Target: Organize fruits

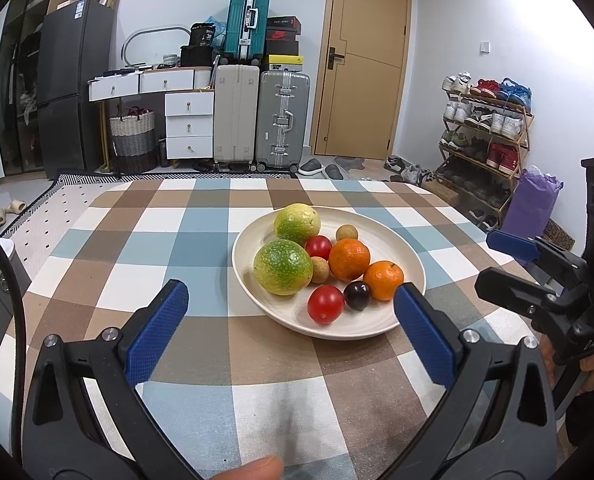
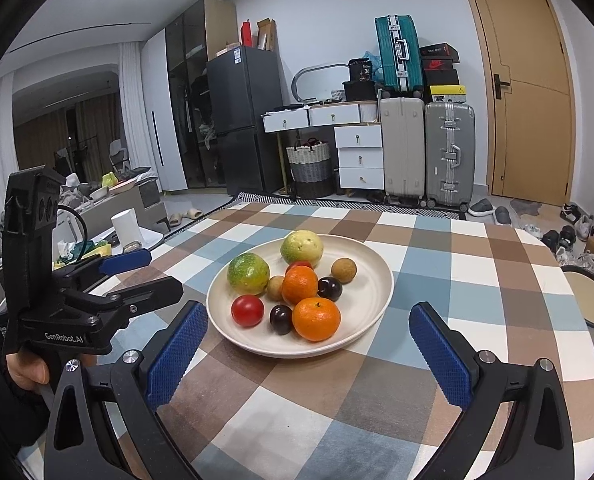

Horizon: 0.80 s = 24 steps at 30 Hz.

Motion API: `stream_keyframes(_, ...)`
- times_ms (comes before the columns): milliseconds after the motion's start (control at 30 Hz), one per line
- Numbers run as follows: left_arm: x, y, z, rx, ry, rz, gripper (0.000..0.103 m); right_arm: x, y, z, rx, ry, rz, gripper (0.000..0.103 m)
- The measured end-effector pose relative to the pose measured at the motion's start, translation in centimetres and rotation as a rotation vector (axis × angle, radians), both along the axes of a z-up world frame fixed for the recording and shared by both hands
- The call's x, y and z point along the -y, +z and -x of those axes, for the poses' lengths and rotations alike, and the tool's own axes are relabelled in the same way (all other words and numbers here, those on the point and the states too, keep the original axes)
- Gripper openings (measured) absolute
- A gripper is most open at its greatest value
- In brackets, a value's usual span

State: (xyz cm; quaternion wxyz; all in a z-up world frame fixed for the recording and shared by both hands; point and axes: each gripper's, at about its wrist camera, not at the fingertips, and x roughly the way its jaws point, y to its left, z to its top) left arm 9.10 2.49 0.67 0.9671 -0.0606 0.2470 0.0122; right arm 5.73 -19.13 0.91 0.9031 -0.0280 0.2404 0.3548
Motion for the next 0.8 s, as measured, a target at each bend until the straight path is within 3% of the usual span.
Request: stream_keyframes(800, 0.12, -0.01, -0.04, 0.003, -0.005, -0.003, 0.103, 0.01, -0.02, 0.01, 0.0, 0.0, 0.003, 0.103)
